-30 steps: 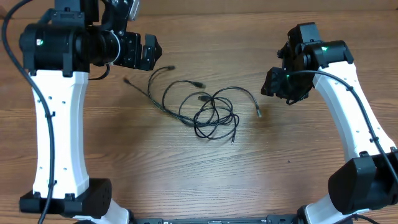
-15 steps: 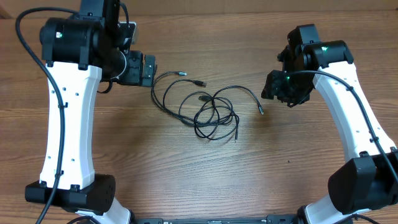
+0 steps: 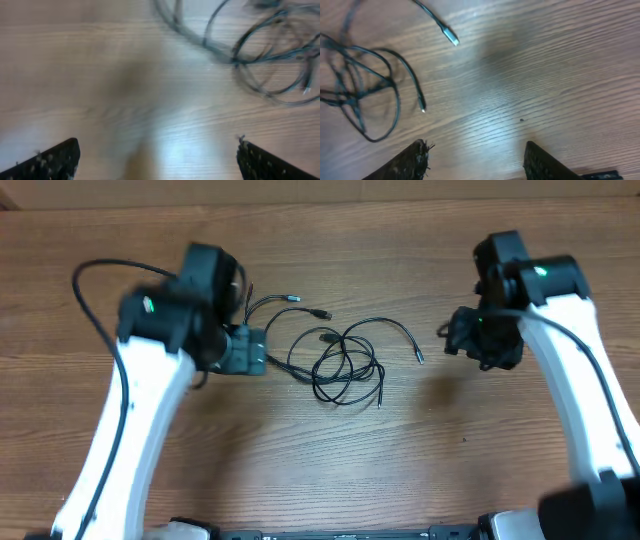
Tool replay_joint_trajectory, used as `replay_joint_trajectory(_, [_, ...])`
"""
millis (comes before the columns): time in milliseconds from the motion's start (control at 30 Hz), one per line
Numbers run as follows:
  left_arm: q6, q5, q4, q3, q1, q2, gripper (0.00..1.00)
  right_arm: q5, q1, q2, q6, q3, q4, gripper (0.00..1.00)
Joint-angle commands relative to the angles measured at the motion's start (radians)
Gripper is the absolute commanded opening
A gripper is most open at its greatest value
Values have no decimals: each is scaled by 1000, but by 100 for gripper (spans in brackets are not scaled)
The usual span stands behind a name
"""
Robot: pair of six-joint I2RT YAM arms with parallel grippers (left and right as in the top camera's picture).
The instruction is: Untangle cables
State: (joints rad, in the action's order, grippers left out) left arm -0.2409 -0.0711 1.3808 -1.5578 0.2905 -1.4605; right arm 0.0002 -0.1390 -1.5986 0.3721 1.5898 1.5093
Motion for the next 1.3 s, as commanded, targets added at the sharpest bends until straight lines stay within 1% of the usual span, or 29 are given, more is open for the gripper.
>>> replay_joint_trajectory(0, [1, 13, -124, 118, 87, 101, 100, 29, 0, 136, 80, -24, -26, 64])
replay_joint_trajectory(67, [10, 44, -240, 191, 138, 115, 99, 31, 0, 183, 103, -37, -42, 69])
replay_joint_trajectory(133, [34, 80, -322, 243, 172, 105, 100, 34, 0, 210, 122, -40, -44, 74])
replay_joint_trajectory(300, [140, 169, -540, 376, 243, 19, 100, 32, 0, 218, 188, -40, -42, 78])
replay_joint_trajectory(433, [256, 181, -653, 395, 294, -96, 100, 33, 0, 218, 254, -40, -46, 82])
replay_joint_trajectory(567, [267, 196, -745, 395, 320, -197, 100, 32, 0, 218, 257, -40, -48, 83])
replay_joint_trajectory(667, [256, 214, -809, 395, 328, -281, 96, 25, 0, 218, 256, -40, -43, 83])
replay_joint_trajectory(700, [256, 235, -825, 395, 328, -304, 92, 25, 0, 218, 256, -40, -42, 84])
replay_joint_trajectory(733, [255, 260, -840, 395, 328, -324, 86, 25, 0, 218, 256, -40, -42, 84])
replay_joint_trajectory(800, [252, 309, -862, 395, 327, -361, 70, 25, 0, 218, 256, -40, -42, 84])
replay_joint_trajectory(867, [252, 310, -866, 395, 327, -390, 52, 25, 0, 218, 256, -40, -41, 84])
replay_joint_trajectory(900, [252, 304, -865, 395, 327, -399, 45, 25, 0, 218, 256, -40, -41, 84])
replay_joint_trajectory(967, [252, 296, -858, 395, 327, -406, 36, 25, 0, 218, 256, -40, -42, 85])
replay_joint_trajectory(1033, [253, 297, -846, 389, 325, -402, 20, 25, 0, 218, 256, -40, -42, 88])
replay_joint_trajectory(1067, [253, 291, -827, 374, 322, -398, 9, 25, 0, 217, 255, -40, -43, 90])
replay_joint_trajectory(1100, [253, 280, -802, 353, 318, -393, 4, 25, 0, 217, 248, -40, -45, 91])
replay_joint_trajectory(1133, [253, 269, -771, 325, 312, -386, 4, 25, 0, 215, 241, -40, -49, 94])
replay_joint_trajectory(1200, [253, 259, -689, 240, 299, -364, 4, 15, 0, 211, 204, -40, -61, 96])
replay_joint_trajectory(1267, [252, 259, -594, 127, 281, -336, 4, -39, 0, 205, 137, -40, -83, 96])
